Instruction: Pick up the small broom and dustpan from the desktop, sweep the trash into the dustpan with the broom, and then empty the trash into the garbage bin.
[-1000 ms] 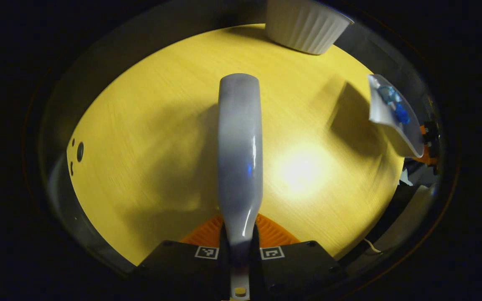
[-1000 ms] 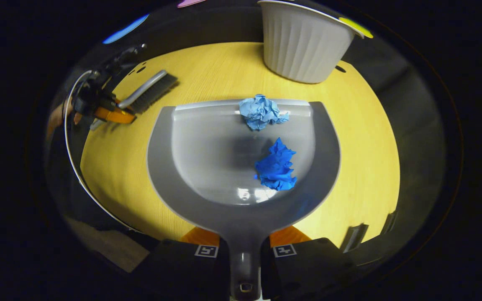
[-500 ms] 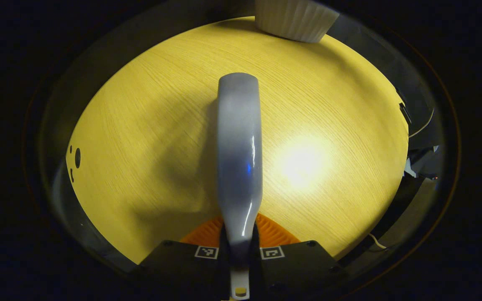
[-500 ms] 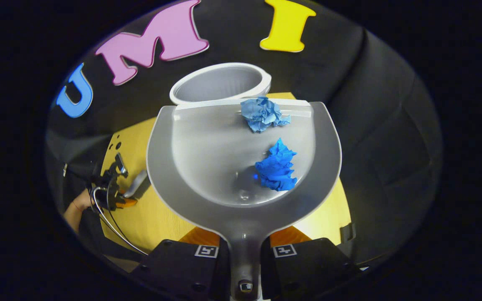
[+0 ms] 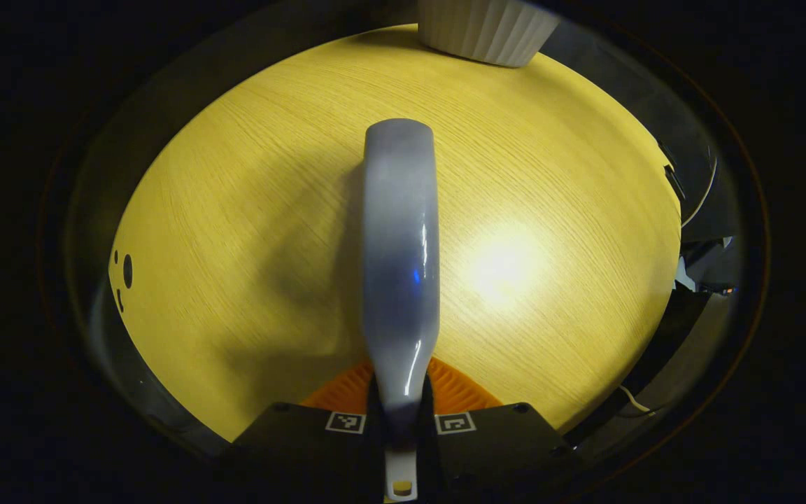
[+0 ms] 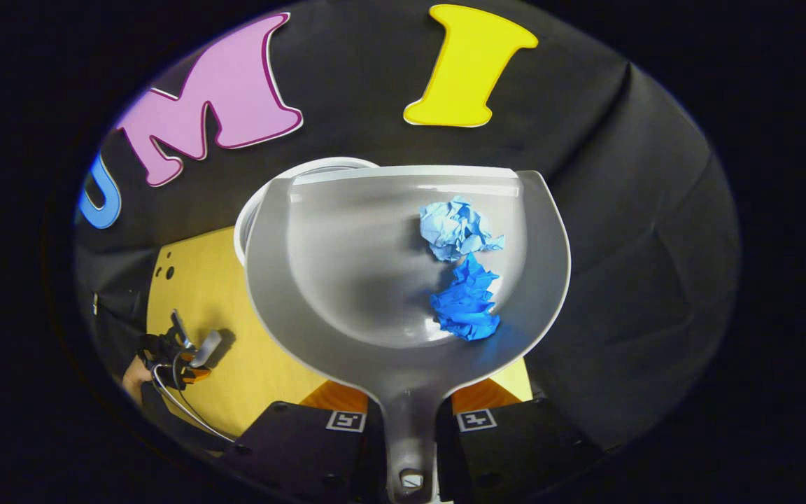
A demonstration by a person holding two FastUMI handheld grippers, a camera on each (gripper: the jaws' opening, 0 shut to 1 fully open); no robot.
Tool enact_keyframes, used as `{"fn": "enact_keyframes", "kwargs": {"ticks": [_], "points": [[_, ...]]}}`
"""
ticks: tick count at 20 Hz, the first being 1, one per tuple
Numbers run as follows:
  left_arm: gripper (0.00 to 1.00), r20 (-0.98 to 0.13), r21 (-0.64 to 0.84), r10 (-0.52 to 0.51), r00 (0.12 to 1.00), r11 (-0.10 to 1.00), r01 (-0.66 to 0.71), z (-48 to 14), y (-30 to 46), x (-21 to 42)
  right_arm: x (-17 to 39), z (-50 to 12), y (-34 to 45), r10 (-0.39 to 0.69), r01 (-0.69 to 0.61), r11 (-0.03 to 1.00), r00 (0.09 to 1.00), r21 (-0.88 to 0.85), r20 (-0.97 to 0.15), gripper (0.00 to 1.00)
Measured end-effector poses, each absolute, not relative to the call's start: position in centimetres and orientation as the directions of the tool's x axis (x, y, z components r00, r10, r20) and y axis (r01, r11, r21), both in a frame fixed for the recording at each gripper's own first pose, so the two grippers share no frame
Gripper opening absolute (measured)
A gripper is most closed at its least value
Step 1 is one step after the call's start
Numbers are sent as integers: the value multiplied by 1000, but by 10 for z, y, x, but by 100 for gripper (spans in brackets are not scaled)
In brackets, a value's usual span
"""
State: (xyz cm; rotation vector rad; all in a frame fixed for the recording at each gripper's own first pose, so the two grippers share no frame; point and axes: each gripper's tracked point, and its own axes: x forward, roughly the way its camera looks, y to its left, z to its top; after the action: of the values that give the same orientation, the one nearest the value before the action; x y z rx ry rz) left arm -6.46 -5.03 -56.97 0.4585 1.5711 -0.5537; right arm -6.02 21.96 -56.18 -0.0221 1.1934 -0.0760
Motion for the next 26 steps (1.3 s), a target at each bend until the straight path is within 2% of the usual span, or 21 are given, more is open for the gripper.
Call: {"fn": "enact_keyframes", "kwargs": {"ticks": [5,6,7,9,12,16,20,21,22,26], "points": [[22,-997,-69,-30,-74,802,594,-570,-50,-65,-29,-554,228,-231,-93,950,435,-299,-870,32],[22,-997,-67,-28,-75,801,595,-570,-50,-65,-18,-556,227,-260,-107,934,452,-341,-853,28],[22,-997,-66,-27,-75,801,595,-570,-51,-65,-7,-556,227,-290,-119,914,473,-387,-832,32],[22,-997,-68,-28,-76,800,596,-570,-51,-65,7,-556,226,-351,-164,853,523,-495,-777,32],[22,-997,-69,-31,-75,800,596,-570,-50,-65,16,-541,216,-417,-264,690,616,-674,-668,32],[22,-997,-68,-29,-75,801,595,-569,-51,-65,23,-540,220,-428,-355,448,721,-820,-546,32],[21,-997,-67,-34,-66,807,587,-570,-51,-66,25,-526,218,-406,-418,109,810,-902,-424,32],[22,-997,-66,-36,-63,808,585,-570,-51,-66,27,-508,216,-391,-382,16,848,-924,-358,32],[22,-997,-67,-35,-65,809,583,-570,-51,-65,36,-499,206,-377,-360,-32,868,-932,-322,31],[22,-997,-67,-31,-72,806,588,-568,-51,-66,40,-497,194,-390,-341,-33,870,-939,-302,32]]}}
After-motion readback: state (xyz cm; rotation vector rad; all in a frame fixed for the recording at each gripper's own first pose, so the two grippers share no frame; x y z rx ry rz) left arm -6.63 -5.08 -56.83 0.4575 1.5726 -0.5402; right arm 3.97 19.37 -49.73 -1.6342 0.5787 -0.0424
